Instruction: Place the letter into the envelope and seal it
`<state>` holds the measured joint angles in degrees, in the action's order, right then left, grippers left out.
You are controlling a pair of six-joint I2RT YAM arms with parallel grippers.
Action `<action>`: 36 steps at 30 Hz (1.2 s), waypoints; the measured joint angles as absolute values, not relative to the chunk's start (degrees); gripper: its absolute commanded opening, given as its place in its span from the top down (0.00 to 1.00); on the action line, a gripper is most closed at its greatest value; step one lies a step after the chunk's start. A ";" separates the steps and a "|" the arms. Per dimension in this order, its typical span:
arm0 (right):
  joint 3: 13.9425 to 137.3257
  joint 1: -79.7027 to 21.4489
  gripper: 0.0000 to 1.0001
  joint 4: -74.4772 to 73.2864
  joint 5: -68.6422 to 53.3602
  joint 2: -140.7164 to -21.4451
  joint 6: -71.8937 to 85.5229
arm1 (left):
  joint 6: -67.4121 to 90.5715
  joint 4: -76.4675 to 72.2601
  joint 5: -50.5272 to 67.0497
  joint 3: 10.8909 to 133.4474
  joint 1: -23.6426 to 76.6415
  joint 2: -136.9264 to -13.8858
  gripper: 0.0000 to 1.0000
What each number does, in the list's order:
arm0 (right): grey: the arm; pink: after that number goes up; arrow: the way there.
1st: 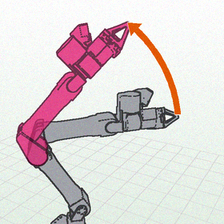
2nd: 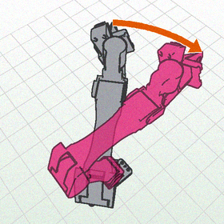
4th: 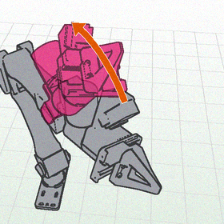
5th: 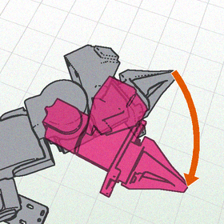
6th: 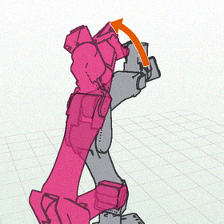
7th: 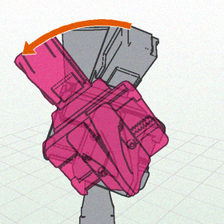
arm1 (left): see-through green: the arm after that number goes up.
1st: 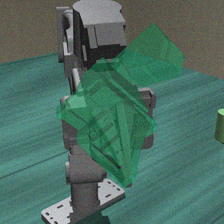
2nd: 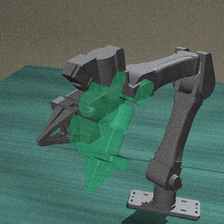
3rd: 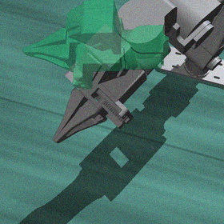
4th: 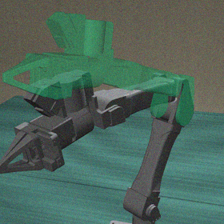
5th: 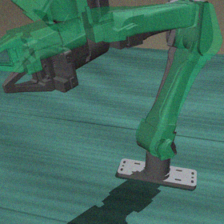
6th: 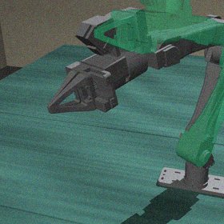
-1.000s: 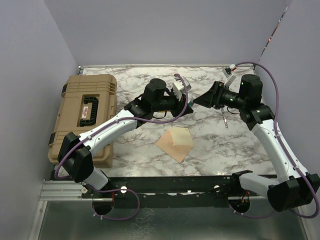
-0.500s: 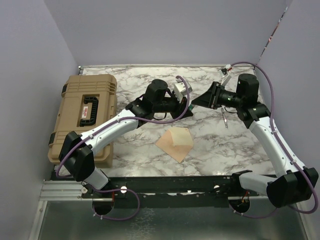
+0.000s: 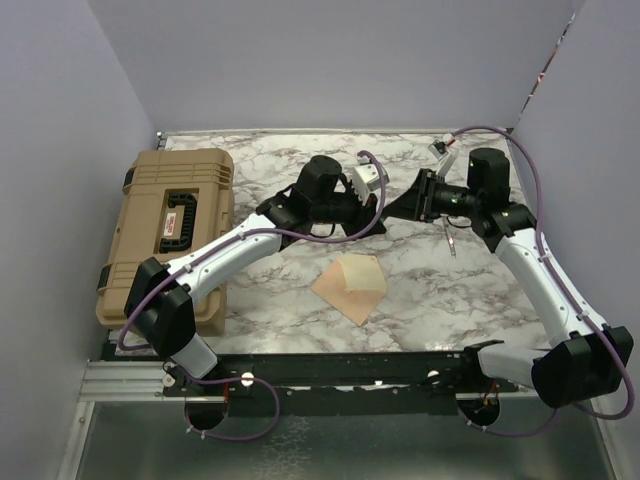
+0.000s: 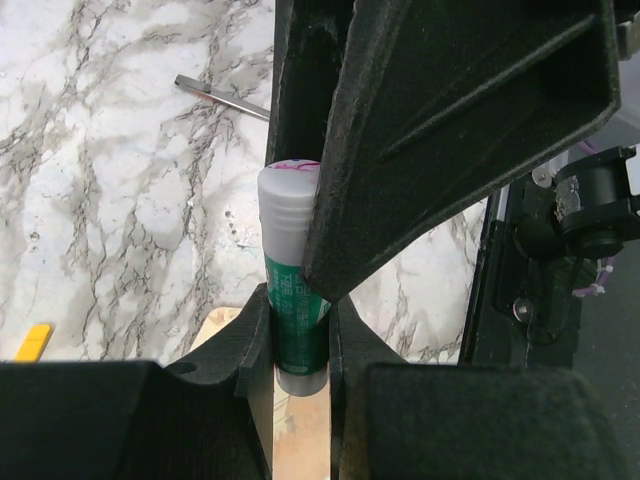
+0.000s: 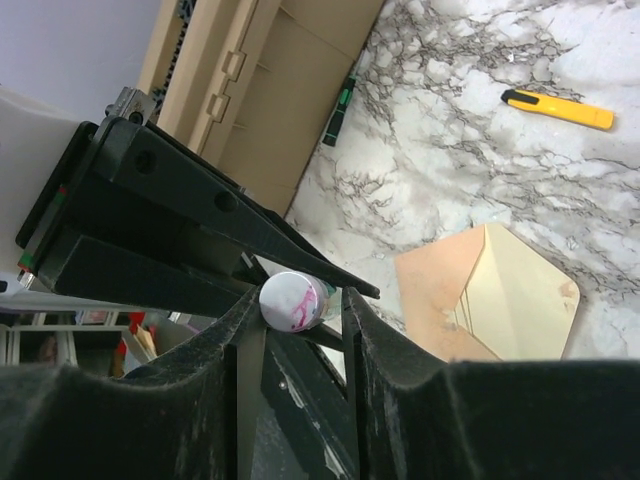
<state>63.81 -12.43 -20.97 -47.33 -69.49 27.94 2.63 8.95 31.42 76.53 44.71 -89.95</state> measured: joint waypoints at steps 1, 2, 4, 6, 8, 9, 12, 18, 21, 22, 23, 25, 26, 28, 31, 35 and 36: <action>63.88 -12.43 0.71 -21.30 -47.31 -69.67 27.57 | 2.48 9.52 31.42 76.84 44.71 -90.21 1.00; 63.99 -12.45 0.77 -21.58 -47.29 -69.76 27.31 | 2.39 9.72 31.42 76.99 44.71 -90.41 1.00; 64.27 -12.56 0.90 -22.15 -47.00 -69.82 26.63 | 2.31 10.09 31.46 77.28 44.71 -90.78 1.00; 64.42 -12.67 0.99 -22.57 -46.35 -69.80 25.87 | 2.33 10.63 31.44 77.45 44.69 -90.87 1.00; 64.62 -12.82 0.99 -23.00 -45.58 -69.80 25.17 | 2.31 11.09 31.44 77.60 44.62 -90.87 1.00; 64.79 -12.86 1.00 -23.35 -45.19 -69.80 24.99 | 2.02 11.70 31.42 77.84 44.60 -90.87 1.00; 66.11 -13.23 1.00 -25.26 -43.53 -69.80 24.88 | 0.75 12.64 31.33 78.37 44.58 -90.89 1.00; 71.72 -13.93 1.00 -33.08 -38.83 -69.80 24.95 | -0.58 10.66 31.57 78.32 44.58 -90.87 1.00; 74.98 -13.98 1.00 -36.80 -36.38 -69.80 25.45 | -1.96 9.78 32.34 78.06 44.58 -90.65 1.00; 76.20 -13.87 1.00 -37.06 -35.31 -69.80 25.89 | -2.39 11.16 32.58 77.78 44.42 -90.39 1.00; 78.08 -13.39 1.00 -37.04 -34.35 -69.80 26.37 | -2.98 13.26 33.28 76.82 44.01 -90.13 1.00; 80.71 -12.82 1.00 -36.75 -32.95 -69.45 27.11 | -3.77 16.91 34.15 75.53 43.03 -90.28 1.00; 81.60 -12.62 1.00 -36.51 -32.34 -69.08 27.46 | -3.99 18.28 34.57 75.11 42.46 -90.39 1.00; 82.32 -12.62 1.00 -35.92 -31.73 -68.12 27.94 | -4.38 20.86 35.40 74.59 41.43 -90.45 1.00; 81.34 -12.64 1.00 -34.76 -31.20 -67.53 28.16 | -4.62 22.13 35.55 74.59 40.77 -90.45 1.00; 74.94 -12.67 1.00 -32.51 -27.16 -67.68 27.40 | -4.58 22.81 35.44 74.59 40.88 -90.43 1.00; 72.58 -12.69 1.00 -31.92 -25.56 -67.92 27.16 | -4.56 22.76 35.38 74.59 40.88 -90.43 1.00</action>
